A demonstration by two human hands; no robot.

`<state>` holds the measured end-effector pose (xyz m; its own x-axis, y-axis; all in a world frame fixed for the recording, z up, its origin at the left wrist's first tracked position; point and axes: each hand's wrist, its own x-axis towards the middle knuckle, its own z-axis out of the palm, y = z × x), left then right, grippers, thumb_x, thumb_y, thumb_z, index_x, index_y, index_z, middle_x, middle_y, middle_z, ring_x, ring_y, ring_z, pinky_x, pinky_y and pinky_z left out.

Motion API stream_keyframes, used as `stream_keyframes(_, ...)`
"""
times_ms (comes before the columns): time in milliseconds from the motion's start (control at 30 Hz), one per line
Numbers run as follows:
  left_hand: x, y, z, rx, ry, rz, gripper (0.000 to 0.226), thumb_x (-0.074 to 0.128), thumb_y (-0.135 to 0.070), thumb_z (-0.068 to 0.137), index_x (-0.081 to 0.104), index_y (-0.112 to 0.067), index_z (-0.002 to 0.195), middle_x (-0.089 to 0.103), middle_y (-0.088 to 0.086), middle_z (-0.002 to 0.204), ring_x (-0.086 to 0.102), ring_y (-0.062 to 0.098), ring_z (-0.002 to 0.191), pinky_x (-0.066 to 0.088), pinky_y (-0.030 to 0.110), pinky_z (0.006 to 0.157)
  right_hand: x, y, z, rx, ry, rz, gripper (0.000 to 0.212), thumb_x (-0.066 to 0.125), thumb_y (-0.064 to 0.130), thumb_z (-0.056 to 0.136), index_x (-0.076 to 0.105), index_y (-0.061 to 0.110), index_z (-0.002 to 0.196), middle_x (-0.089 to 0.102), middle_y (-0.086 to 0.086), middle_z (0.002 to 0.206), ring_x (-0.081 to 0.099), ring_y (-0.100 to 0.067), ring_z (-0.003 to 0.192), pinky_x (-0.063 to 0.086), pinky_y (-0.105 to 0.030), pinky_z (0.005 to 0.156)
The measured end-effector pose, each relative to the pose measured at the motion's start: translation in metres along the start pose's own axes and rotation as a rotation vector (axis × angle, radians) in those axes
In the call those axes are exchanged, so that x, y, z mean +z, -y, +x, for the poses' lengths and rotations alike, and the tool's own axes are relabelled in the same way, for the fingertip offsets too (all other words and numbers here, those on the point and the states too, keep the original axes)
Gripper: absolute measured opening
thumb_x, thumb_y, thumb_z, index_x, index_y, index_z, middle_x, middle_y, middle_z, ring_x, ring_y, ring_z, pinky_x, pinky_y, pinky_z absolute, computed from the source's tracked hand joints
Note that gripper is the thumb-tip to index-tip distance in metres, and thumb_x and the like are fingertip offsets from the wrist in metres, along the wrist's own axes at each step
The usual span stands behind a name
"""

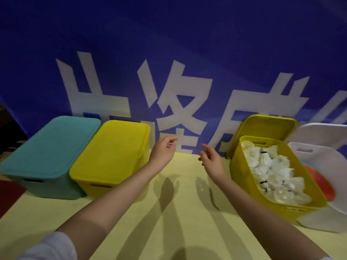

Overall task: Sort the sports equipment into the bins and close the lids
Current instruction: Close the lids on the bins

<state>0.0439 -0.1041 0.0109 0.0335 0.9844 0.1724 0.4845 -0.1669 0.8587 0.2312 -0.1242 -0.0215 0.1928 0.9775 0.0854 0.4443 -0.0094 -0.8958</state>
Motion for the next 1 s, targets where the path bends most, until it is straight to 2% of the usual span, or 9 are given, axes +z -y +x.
stream_keyframes(133, 0.083, -0.039, 0.006, -0.026, 0.072, -0.037, 0.029, 0.048, -0.017, 0.096, 0.059, -0.022, 0.123, 0.057, -0.006, 0.122, 0.054, 0.004, 0.097, 0.04, 0.015, 0.08, -0.09, -0.036, 0.028, -0.076, -0.057, -0.052, 0.031, 0.051, 0.024, 0.095, 0.056, 0.024, 0.126, 0.064, 0.008, 0.104, 0.062, -0.014, 0.095, 0.053, -0.032, 0.081)
stream_keyframes(300, 0.161, -0.082, 0.019, -0.095, 0.13, -0.07, 0.036, 0.047, -0.022, 0.098, 0.048, -0.025, 0.133, 0.054, -0.003, 0.127, 0.053, 0.009, 0.106, 0.045, 0.021, 0.083, -0.189, -0.077, 0.055, -0.012, -0.192, -0.099, 0.032, 0.051, 0.02, 0.095, 0.056, 0.019, 0.126, 0.062, 0.0, 0.095, 0.06, -0.021, 0.089, 0.043, -0.028, 0.071)
stream_keyframes(367, 0.187, -0.1, 0.031, -0.105, 0.144, -0.061, 0.039, 0.046, -0.024, 0.098, 0.044, -0.025, 0.137, 0.051, 0.0, 0.131, 0.053, 0.012, 0.111, 0.046, 0.026, 0.09, -0.224, -0.09, 0.07, -0.007, -0.222, -0.119, 0.035, 0.051, 0.017, 0.094, 0.054, 0.015, 0.129, 0.061, -0.003, 0.1, 0.059, -0.022, 0.093, 0.039, -0.027, 0.075)
stream_keyframes(500, 0.227, -0.127, 0.063, -0.147, 0.147, -0.086, 0.043, 0.046, -0.025, 0.099, 0.04, -0.023, 0.141, 0.046, 0.002, 0.137, 0.049, 0.016, 0.121, 0.04, 0.025, 0.088, -0.275, -0.106, 0.106, 0.011, -0.264, -0.171, 0.042, 0.049, 0.021, 0.096, 0.047, 0.014, 0.137, 0.059, -0.01, 0.122, 0.056, -0.023, 0.105, 0.041, -0.029, 0.084)
stream_keyframes(567, 0.244, -0.132, 0.081, -0.152, 0.151, -0.075, 0.046, 0.047, -0.028, 0.098, 0.038, -0.025, 0.142, 0.045, 0.003, 0.141, 0.046, 0.018, 0.125, 0.042, 0.031, 0.098, -0.293, -0.112, 0.126, 0.008, -0.283, -0.205, 0.046, 0.049, 0.024, 0.096, 0.042, 0.015, 0.141, 0.052, -0.011, 0.136, 0.051, -0.026, 0.121, 0.041, -0.034, 0.094)
stream_keyframes(667, 0.266, -0.139, 0.11, -0.149, 0.15, -0.041, 0.05, 0.048, -0.033, 0.096, 0.034, -0.028, 0.144, 0.039, 0.004, 0.147, 0.041, 0.021, 0.132, 0.039, 0.041, 0.107, -0.311, -0.122, 0.157, -0.006, -0.313, -0.239, 0.053, 0.048, 0.027, 0.097, 0.032, 0.014, 0.147, 0.039, -0.009, 0.148, 0.037, -0.026, 0.135, 0.032, -0.04, 0.109)
stream_keyframes(833, 0.307, -0.139, 0.145, -0.138, 0.102, -0.073, 0.055, 0.047, -0.037, 0.097, 0.025, -0.031, 0.147, 0.034, 0.002, 0.149, 0.037, 0.023, 0.135, 0.038, 0.04, 0.106, -0.311, -0.145, 0.196, -0.019, -0.343, -0.275, 0.059, 0.047, 0.03, 0.098, 0.022, 0.018, 0.15, 0.02, -0.003, 0.156, 0.016, -0.021, 0.144, 0.025, -0.039, 0.113)
stream_keyframes(933, 0.334, -0.134, 0.143, -0.13, 0.015, -0.136, 0.059, 0.048, -0.039, 0.097, 0.02, -0.031, 0.148, 0.028, 0.0, 0.152, 0.032, 0.019, 0.137, 0.035, 0.037, 0.106, -0.301, -0.155, 0.2, -0.066, -0.396, -0.265, 0.058, 0.048, 0.029, 0.097, 0.023, 0.02, 0.149, 0.022, -0.001, 0.155, 0.016, -0.019, 0.143, 0.026, -0.037, 0.111)
stream_keyframes(1000, 0.344, -0.13, 0.141, -0.118, -0.084, -0.19, 0.052, 0.048, -0.04, 0.096, 0.028, -0.033, 0.143, 0.033, -0.001, 0.147, 0.036, 0.016, 0.132, 0.038, 0.035, 0.104, -0.299, -0.162, 0.201, -0.105, -0.437, -0.236, 0.053, 0.048, 0.031, 0.097, 0.03, 0.021, 0.145, 0.032, -0.002, 0.149, 0.026, -0.019, 0.138, 0.028, -0.037, 0.11)
